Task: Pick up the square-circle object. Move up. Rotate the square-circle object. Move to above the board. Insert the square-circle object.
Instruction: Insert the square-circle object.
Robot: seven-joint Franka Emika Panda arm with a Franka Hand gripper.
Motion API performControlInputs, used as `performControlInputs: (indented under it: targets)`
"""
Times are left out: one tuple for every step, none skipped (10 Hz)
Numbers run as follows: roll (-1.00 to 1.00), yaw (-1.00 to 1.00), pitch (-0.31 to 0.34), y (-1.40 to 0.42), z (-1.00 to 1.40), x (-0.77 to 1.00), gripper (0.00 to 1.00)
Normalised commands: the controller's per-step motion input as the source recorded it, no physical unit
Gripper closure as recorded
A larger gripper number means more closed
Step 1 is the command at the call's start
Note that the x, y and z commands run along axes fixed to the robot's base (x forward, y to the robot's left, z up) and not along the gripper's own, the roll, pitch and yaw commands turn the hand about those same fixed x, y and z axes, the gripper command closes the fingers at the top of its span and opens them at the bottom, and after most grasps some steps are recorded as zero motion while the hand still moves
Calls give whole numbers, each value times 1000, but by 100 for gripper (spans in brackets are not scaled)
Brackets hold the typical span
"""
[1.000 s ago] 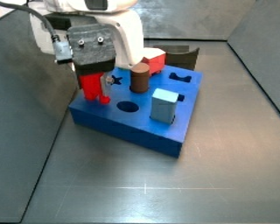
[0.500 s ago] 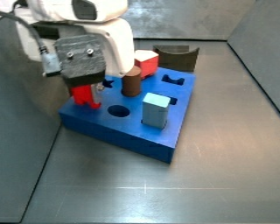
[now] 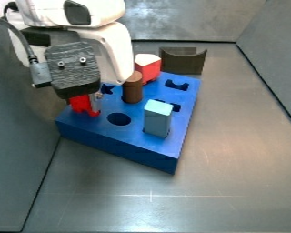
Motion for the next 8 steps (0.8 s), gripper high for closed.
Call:
performControlInputs:
  targets:
    - [46,0,-100,-40,0,0,100]
    - [0,0,-10,0,0,0,100]
    - [44,11,-139,-46,-180,0,100]
    - [133,143,-447,-183,-331,-77,100]
    - [157,43,-177,-354,-840,0,100]
    - [0,0,-156,0,-106,-86,100]
    - [0,0,-19,0,0,0,100]
    - [0,0,-316,0,-440,-20,100]
